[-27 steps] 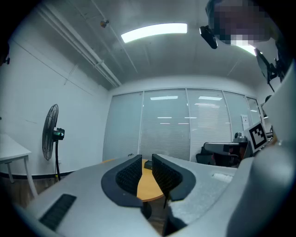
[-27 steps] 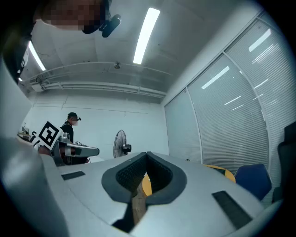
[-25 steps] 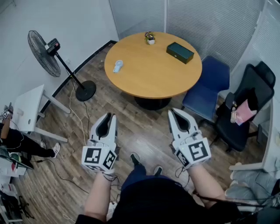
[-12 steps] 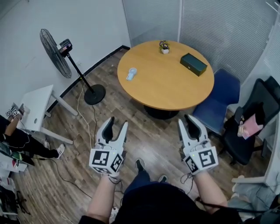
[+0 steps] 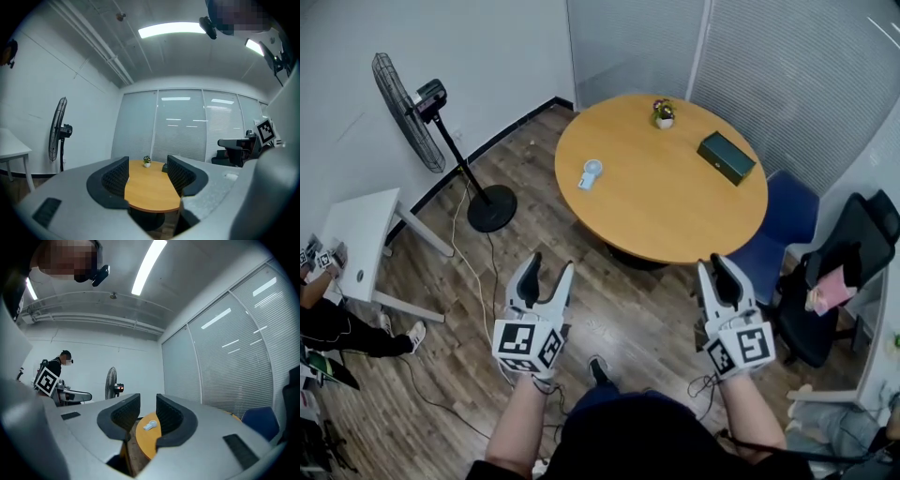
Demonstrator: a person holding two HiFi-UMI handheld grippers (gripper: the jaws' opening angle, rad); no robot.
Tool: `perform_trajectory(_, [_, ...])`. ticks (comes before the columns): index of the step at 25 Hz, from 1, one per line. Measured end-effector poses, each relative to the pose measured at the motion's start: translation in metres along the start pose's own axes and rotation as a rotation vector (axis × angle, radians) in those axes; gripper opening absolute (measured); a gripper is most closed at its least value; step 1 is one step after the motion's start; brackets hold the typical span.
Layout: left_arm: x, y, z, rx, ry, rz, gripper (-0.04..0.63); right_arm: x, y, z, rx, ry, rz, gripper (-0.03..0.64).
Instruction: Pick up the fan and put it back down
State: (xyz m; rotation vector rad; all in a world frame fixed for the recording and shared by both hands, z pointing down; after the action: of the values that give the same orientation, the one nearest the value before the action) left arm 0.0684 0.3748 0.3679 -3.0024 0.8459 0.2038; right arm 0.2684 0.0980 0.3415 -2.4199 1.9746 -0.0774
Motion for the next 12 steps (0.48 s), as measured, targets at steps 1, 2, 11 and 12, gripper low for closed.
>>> perform_trajectory(1, [-0.012,0.003,-0.002,-0.001,-0.007,-0.004,0.245,-0.005,0.009,0.000,-0.004,-0.006,-0.010,0.112])
perform_trajectory(2, [-0.024,0.007,-0.004,-0.004,-0.014,-0.008,0.247,-0.009,0.017,0.000,-0.006,-0.012,-0.020,0.112])
perform_trajectory(11, [-0.096,0.049,-0.024,-0.053,-0.074,-0.031,0.245,-0.032,0.083,-0.007,-0.050,-0.051,-0.040,0.110])
perform_trajectory(12, [-0.100,0.055,-0.026,-0.058,-0.076,-0.030,0.245,-0.031,0.090,-0.009,-0.054,-0.049,-0.038,0.110])
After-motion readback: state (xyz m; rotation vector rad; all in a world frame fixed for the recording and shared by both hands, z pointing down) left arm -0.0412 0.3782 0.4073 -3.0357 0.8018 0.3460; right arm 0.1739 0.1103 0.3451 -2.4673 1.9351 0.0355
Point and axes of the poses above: the fingertips, and each gripper's own axes: y forward along the fingers, x to its right, z out of its top, the point moved 9 cm from there along -y, backward along the fingers, and after that the axes turned 3 degrees about -z, right-handed, at the moved point
